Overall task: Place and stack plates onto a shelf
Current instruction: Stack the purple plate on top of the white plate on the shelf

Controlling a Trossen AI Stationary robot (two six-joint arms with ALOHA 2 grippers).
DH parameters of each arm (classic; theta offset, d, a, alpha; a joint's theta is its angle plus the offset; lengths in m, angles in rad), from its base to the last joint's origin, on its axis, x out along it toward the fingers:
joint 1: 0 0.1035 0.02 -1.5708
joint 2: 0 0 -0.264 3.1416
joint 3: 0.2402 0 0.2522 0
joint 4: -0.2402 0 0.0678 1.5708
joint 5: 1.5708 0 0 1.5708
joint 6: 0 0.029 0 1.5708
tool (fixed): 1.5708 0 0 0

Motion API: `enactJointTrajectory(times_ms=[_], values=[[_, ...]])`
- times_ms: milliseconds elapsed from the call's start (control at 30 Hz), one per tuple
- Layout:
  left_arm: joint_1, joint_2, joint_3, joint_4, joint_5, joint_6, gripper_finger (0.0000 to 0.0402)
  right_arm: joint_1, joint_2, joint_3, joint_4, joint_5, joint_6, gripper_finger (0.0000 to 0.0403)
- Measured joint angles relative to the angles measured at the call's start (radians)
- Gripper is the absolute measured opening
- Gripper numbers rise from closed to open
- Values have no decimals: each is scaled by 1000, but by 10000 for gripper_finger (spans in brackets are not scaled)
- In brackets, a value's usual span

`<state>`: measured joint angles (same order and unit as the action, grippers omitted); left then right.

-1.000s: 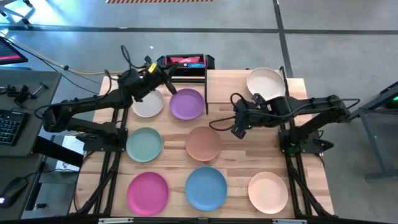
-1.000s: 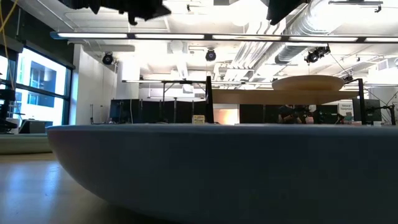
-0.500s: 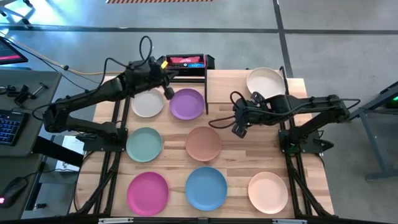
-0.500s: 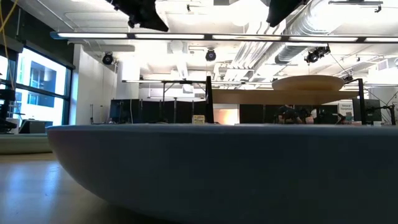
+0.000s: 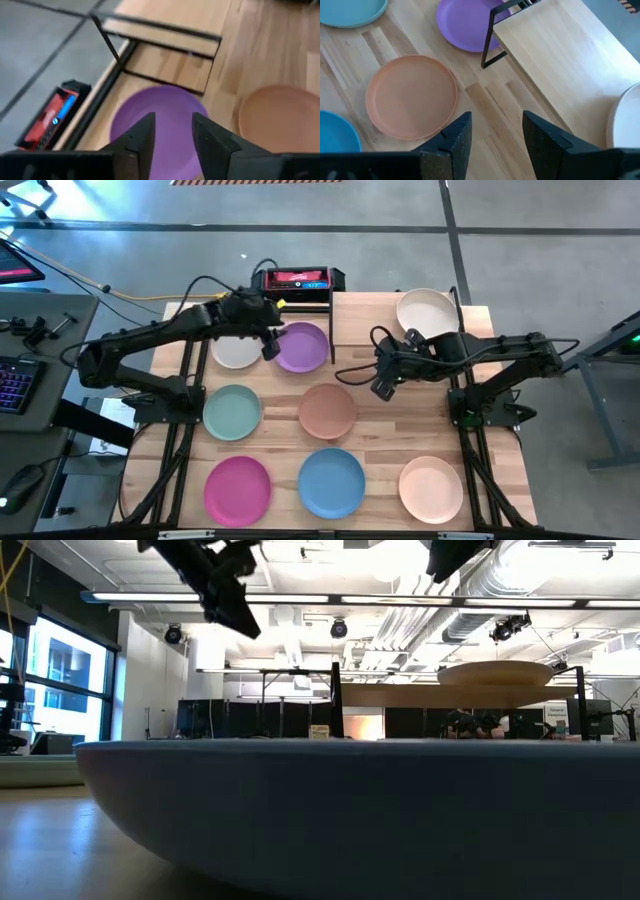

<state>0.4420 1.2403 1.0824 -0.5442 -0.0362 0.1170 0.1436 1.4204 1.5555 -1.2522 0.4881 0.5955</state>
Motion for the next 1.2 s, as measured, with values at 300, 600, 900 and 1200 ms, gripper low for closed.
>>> enactJointTrajectory(times_ms=[300, 600, 900, 1200], values=[[-53, 152, -3, -17, -1, 66, 125, 0, 0, 0, 0, 1, 28, 153], [-99, 310, -4, -43, -1, 113, 120, 0, 0, 0, 0, 1, 28, 153], [-112, 391, -4, -63, -2, 148, 120, 0, 0, 0, -1, 2, 25, 153], [-115, 456, -4, -62, -3, 149, 120, 0, 0, 0, -2, 5, 25, 153]])
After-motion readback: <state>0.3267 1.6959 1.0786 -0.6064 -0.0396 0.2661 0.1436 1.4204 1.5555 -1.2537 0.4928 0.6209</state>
